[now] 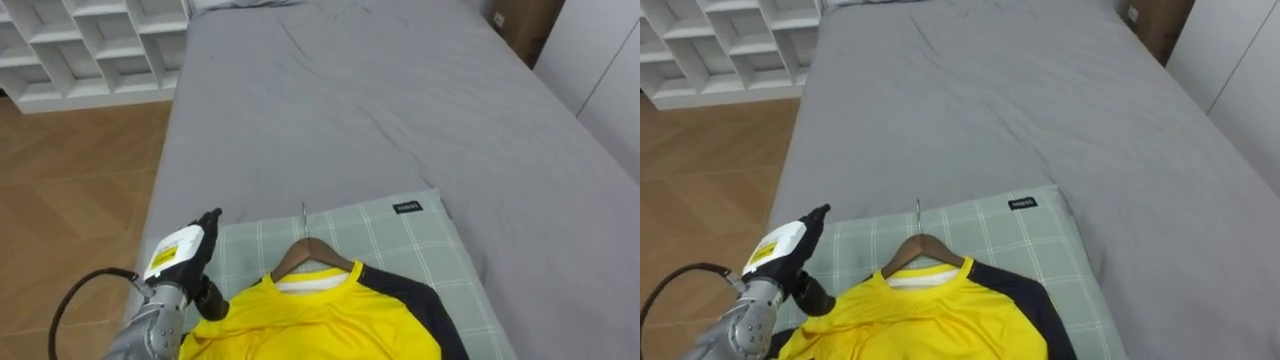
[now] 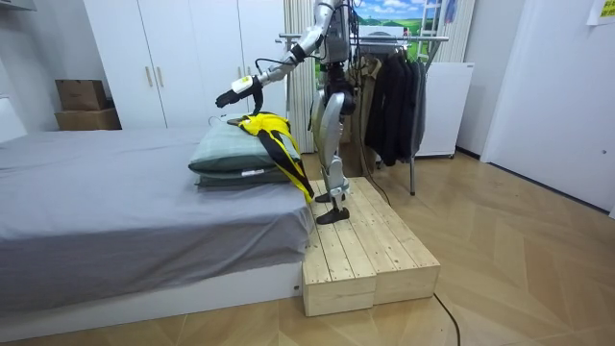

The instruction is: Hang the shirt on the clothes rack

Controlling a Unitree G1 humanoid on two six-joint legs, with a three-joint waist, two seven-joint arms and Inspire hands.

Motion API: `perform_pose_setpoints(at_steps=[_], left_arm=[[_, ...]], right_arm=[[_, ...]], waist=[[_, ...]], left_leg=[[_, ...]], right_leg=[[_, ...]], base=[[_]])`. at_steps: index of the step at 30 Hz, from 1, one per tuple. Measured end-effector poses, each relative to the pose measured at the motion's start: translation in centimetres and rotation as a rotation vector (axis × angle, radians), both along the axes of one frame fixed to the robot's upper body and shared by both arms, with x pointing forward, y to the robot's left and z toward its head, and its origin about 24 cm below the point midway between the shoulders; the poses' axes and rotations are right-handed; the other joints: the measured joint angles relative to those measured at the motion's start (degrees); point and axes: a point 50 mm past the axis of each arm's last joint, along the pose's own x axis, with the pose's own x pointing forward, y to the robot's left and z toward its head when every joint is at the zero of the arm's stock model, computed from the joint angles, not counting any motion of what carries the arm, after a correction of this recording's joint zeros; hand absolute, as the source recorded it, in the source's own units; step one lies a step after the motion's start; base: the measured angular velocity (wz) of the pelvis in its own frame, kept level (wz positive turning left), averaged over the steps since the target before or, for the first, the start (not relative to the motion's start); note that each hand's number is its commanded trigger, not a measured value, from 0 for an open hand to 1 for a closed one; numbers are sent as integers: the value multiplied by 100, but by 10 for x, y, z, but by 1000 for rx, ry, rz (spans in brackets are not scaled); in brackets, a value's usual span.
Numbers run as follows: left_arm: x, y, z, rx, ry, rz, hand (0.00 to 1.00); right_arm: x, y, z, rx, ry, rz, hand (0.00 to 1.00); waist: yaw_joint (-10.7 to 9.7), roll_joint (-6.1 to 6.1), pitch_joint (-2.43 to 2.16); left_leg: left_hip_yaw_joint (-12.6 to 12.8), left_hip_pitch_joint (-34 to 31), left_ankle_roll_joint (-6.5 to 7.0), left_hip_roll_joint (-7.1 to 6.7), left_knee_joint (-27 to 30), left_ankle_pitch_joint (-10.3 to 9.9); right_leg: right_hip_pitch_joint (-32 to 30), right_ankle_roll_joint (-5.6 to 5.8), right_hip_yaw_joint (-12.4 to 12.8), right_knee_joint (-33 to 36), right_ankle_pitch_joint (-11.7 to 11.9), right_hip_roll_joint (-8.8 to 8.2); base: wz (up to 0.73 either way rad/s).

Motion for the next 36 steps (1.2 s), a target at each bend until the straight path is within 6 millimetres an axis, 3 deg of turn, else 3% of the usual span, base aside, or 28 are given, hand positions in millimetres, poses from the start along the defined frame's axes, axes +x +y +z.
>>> perform_pose_setpoints(at_steps=[8,13,15,20,27,36], left_arm=[[-3,0,-7,3,39,-5,0],[-5,3,-11,13,66,5,0],[-1,3,-8,17,63,8,0],[-2,4,-11,19,83,18,0],[9,3,-3,-40,77,63,0],[9,-1,-6,-59,93,66,0]], right_arm=[[17,4,3,5,-37,14,0],[29,8,5,5,-58,44,0],[36,9,7,4,-74,52,0],[43,11,8,1,-84,78,0],[68,22,14,-12,-133,104,0],[76,28,16,0,-156,105,0]], waist=[[-5,-8,7],[-23,14,53],[-18,40,93],[-20,39,109],[-18,-72,205],[-28,-138,233]], left_leg=[[49,-163,0,63,113,0],[49,-381,2,115,226,-1],[53,-524,26,114,222,20],[54,-690,21,117,242,98],[113,-1074,6,33,245,299],[317,-1364,3,85,503,336]], right_leg=[[-192,0,3,143,-15,3],[-383,-4,9,227,-16,29],[-582,-4,22,333,-16,24],[-850,-30,46,570,-34,16],[-1420,-104,53,991,-248,-79],[-1831,-162,74,1481,-456,-159]], base=[[-2],[0],[2],[-1],[1],[1]])
